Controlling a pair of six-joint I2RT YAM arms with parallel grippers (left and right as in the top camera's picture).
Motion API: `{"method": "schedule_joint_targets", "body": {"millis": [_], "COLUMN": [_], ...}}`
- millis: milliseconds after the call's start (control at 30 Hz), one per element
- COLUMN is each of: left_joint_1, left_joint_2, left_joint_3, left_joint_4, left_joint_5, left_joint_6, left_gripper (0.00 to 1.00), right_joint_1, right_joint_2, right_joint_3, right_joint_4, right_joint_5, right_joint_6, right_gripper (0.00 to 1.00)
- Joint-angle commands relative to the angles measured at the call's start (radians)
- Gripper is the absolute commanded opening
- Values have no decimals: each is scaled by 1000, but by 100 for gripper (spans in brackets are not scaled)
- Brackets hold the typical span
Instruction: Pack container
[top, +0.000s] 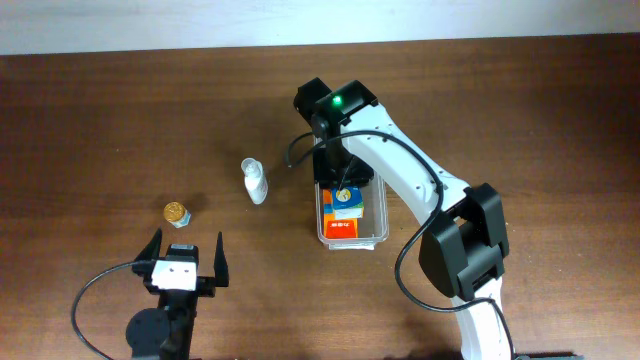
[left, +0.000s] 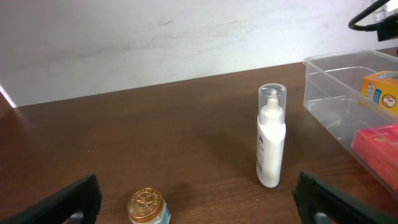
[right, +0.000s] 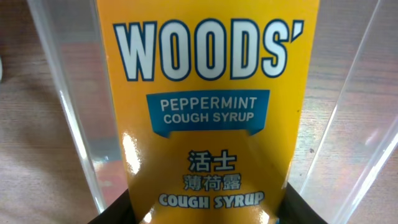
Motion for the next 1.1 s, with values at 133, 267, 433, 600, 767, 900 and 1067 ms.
{"method": "schedule_joint_targets", "body": {"millis": [133,267,433,600,767,900,1067], "left_joint_1": [5,5,5,5,5,5,5], "left_joint_2": [-5,-5,-5,-5,-5,-5,-5], "left_joint_3": [-10,-10,-10,-10,-10,-10,-10], "left_joint_4": [0,0,0,0,0,0,0], "left_joint_5": [4,4,4,4,4,4,4], "left_joint_6": [16,16,16,16,16,16,16], "left_gripper": [99,99,99,99,100,99,99], "right_joint_1": [4,5,14,22,24,24,24], "right_joint_2": [-31,-31,-31,-31,-31,-31,-31], "right_joint_3": [-14,-19,-21,-21,-26,-47,-104], "right_joint_4": [0,1,8,10,21,30,53], "right_joint_5": [0,-23,-29,-25,-6,4,0], "right_joint_6": [66,70,72,72,72,72,72], "right_gripper": [42,42,42,42,42,42,42]}}
